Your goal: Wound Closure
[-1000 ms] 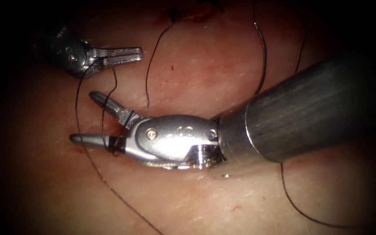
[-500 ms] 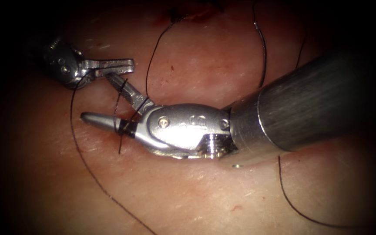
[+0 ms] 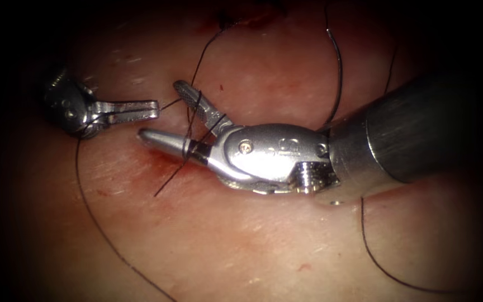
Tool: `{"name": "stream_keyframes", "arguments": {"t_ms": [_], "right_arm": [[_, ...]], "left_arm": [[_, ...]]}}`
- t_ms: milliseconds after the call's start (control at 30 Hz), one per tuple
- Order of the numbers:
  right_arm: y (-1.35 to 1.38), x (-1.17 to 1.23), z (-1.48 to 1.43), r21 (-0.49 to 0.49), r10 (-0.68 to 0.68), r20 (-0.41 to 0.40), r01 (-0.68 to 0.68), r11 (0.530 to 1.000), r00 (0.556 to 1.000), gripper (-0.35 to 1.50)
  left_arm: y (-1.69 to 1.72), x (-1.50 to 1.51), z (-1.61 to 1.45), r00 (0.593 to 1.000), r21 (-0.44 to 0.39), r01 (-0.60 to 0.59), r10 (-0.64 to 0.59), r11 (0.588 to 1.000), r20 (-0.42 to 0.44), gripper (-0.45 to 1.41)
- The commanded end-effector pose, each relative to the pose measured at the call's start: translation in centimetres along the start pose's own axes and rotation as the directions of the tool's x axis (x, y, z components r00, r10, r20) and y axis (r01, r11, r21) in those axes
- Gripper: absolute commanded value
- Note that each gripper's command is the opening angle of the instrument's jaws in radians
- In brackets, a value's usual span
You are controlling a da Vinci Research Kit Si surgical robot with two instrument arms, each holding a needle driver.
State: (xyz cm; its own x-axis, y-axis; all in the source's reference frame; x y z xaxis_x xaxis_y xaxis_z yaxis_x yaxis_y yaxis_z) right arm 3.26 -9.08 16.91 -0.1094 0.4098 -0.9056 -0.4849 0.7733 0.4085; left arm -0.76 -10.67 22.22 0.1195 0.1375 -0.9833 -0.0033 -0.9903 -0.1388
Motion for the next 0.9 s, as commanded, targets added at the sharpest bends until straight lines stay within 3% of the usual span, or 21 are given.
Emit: {"name": "stream_keyframes", "arguments": {"t_ms": [33,333,467,533,667,767,900], "right_arm": [[-0.10,-0.07,0.00,-0.025,0.002,0.000,-0.002,1.000,1.000,0.71],[-0.13,-0.13,0.00,-0.088,0.025,0.014,-0.024,0.996,1.000,0.71],[-0.13,-0.14,0.00,-0.121,0.038,0.022,-0.035,0.992,0.999,0.79],[-0.16,-0.15,-0.02,-0.186,0.042,0.101,-0.023,0.982,0.994,0.91],[-0.18,-0.19,-0.07,-0.284,0.050,0.199,0.009,0.959,0.979,0.93],[-0.11,-0.17,-0.02,-0.394,0.073,0.246,0.031,0.918,0.966,0.93],[-0.08,-0.21,0.01,-0.455,0.092,0.282,0.049,0.889,0.955,0.89]], "left_arm": [[0.16,0.00,0.10,1.000,0.001,0.005,-0.005,1.000,-0.003,-0.45],[0.56,0.15,0.19,1.000,0.003,0.005,-0.005,1.000,-0.002,-0.45],[0.67,0.19,0.21,1.000,0.003,0.005,-0.005,1.000,-0.002,-0.45],[0.85,0.27,0.22,1.000,-0.001,0.011,-0.011,1.000,-0.004,-0.45],[1.01,0.35,0.21,1.000,-0.004,0.012,-0.012,1.000,-0.005,-0.45],[0.97,0.40,0.22,1.000,-0.004,0.018,-0.018,1.000,-0.007,-0.45],[0.86,0.45,0.23,1.000,-0.006,0.026,-0.026,1.000,-0.010,-0.45]]}}
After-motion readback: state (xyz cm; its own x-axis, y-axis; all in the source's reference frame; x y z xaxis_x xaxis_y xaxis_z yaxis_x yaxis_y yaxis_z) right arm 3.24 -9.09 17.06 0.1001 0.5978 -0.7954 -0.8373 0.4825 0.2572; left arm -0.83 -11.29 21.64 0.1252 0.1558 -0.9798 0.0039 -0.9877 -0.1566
